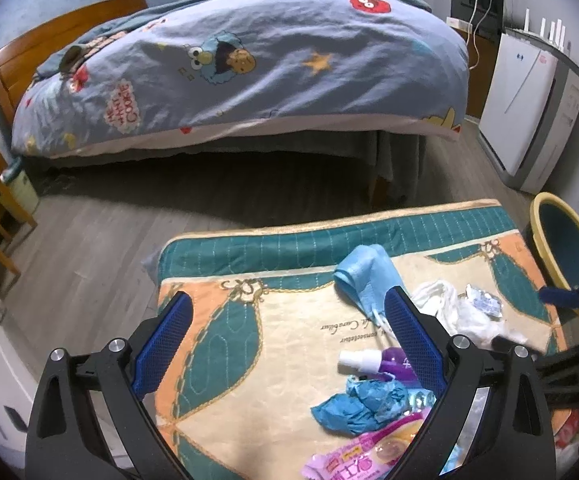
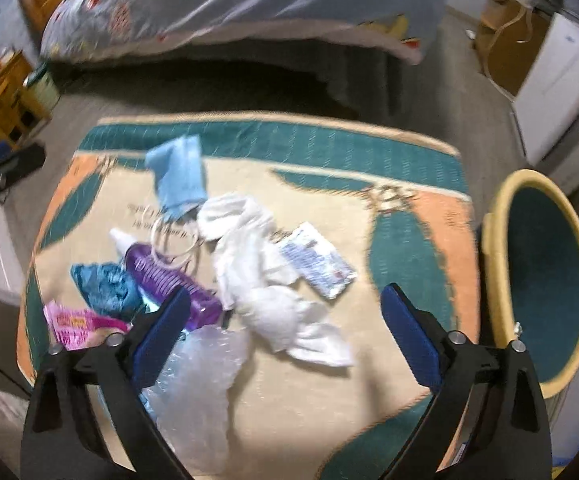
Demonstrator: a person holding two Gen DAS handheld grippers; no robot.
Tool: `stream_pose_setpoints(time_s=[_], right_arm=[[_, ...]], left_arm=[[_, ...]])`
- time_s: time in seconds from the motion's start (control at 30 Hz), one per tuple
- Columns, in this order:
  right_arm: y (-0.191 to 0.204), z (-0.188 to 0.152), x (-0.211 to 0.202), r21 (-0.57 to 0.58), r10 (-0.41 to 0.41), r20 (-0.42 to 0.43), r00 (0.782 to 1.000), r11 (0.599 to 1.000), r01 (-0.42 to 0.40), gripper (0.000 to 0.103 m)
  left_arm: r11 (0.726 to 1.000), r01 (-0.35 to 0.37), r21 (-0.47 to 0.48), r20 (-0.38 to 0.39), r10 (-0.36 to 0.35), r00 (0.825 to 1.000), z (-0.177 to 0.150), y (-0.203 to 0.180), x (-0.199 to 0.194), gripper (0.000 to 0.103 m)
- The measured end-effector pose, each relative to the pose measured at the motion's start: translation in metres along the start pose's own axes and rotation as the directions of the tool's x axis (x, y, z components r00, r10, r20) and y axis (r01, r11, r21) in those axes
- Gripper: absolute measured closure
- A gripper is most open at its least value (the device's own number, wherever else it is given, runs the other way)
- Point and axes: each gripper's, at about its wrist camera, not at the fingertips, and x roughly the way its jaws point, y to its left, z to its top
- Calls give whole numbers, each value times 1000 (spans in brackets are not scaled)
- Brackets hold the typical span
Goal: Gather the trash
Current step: 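Return both tools over the stool and reach the right tool toward the white tissue, then grasp the white tissue with the right tool while the left tool grasps the blue face mask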
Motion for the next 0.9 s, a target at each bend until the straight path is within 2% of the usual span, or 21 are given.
stream_pose_setpoints(time_s=[0.1,0.2,0.23,0.27,0.3,0.47,0.6,0.67,0.77,0.9], right_arm=[[4,-2,11,1,24,-31,999,1000,-24,22],[9,-3,23,-16,36,-68,997,999,-37,38],[9,-2,25,-21,45,-65,997,999,-46,46],[9,-1,25,-21,47,-60,997,999,-48,64],[9,0,26,-23,38,-71,997,999,-40,70],[1,5,3,-11,82,-81,993,997,-83,75],[-18,14,-34,-36,67,-39,997,997,-69,76],[-29,11,-40,-2,77,-20,997,997,-77,76],[-44,15,-39,102,131,9,991,986,-132,76],[-55,22,-43,127,119,41,992,984,-123,76]], left_arm=[[1000,-8,2,-18,8,1000,0,1,7,7],[1000,-5,-15,-28,4,1000,2,4,13,7],[1000,-1,-21,-31,1,1000,3,4,14,7],[1000,4,-27,-34,-5,999,4,4,16,7],[1000,5,-29,-35,-6,999,4,3,17,7],[1000,18,-23,-44,-19,999,9,-6,23,7],[999,23,-26,-60,-25,998,13,-16,33,7],[1000,24,-10,-67,-24,997,15,-23,39,7],[1000,21,21,-82,-19,996,15,-36,50,7],[1000,19,15,-96,-18,995,15,-47,66,7]])
